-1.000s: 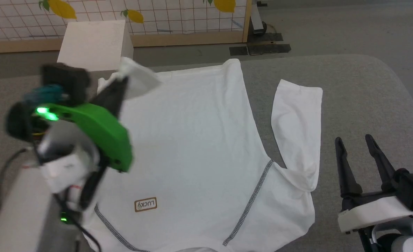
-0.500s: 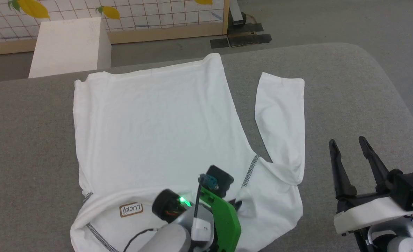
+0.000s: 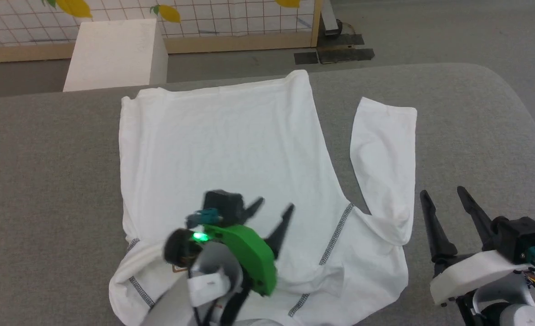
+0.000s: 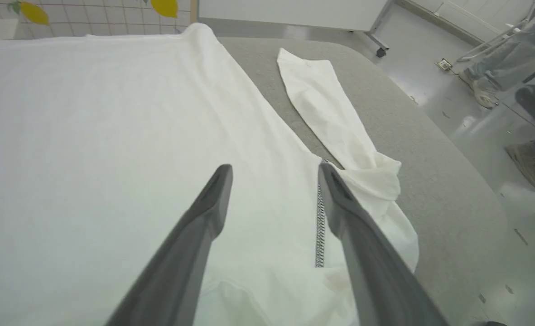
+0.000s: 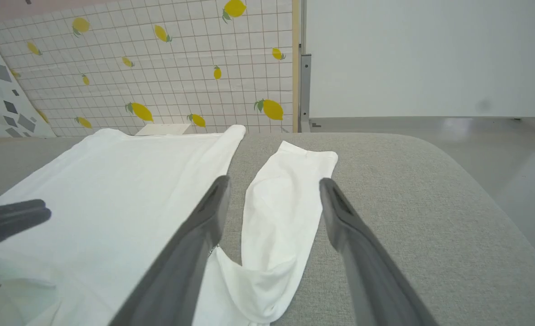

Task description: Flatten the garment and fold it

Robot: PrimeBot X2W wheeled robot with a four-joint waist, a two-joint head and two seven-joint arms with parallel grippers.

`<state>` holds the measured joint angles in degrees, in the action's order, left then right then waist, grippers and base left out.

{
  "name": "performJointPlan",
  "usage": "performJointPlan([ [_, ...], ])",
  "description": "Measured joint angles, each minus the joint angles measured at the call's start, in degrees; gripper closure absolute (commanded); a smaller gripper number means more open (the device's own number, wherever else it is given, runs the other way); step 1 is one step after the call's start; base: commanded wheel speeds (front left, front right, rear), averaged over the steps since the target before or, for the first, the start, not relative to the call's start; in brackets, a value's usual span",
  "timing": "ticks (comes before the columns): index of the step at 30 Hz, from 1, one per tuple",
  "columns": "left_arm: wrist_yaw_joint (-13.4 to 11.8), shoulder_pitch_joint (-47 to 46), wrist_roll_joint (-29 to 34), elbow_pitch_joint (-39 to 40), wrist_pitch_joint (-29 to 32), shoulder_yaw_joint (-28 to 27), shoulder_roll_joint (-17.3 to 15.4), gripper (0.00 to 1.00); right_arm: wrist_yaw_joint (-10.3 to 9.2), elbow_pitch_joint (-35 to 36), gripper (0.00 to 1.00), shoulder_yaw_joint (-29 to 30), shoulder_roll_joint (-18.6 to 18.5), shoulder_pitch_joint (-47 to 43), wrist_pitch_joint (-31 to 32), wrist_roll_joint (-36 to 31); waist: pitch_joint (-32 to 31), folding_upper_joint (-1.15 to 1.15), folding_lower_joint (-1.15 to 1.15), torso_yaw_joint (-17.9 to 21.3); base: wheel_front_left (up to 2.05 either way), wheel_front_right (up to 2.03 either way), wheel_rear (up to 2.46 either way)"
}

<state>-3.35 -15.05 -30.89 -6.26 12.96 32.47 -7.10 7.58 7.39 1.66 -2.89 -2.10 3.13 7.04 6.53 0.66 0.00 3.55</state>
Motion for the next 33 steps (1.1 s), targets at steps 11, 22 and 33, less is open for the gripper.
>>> performJointPlan([
  [11,-6.89,1.93,6.97,0.79,-25.85,-15.72,-9.56,0.0,0.0,-12.07,0.0,8.37,-0.04,17.31,10.62,0.42,5.17,0.0,0.0,-3.14,0.0,0.0,0.0],
  [22,-5.97,1.55,14.61,8.03,-27.69,-25.1,-4.94,0.0,0.0,-29.75,0.0,18.39,-4.58,40.71,23.25,-3.79,14.63,0.0,0.0,-6.75,0.0,0.0,0.0],
  [33,-0.34,0.66,19.13,8.34,-27.69,-30.08,0.16,0.0,0.0,-37.12,0.0,22.93,-6.82,50.48,31.49,-9.35,23.11,0.0,0.01,-10.64,0.0,0.0,0.0],
])
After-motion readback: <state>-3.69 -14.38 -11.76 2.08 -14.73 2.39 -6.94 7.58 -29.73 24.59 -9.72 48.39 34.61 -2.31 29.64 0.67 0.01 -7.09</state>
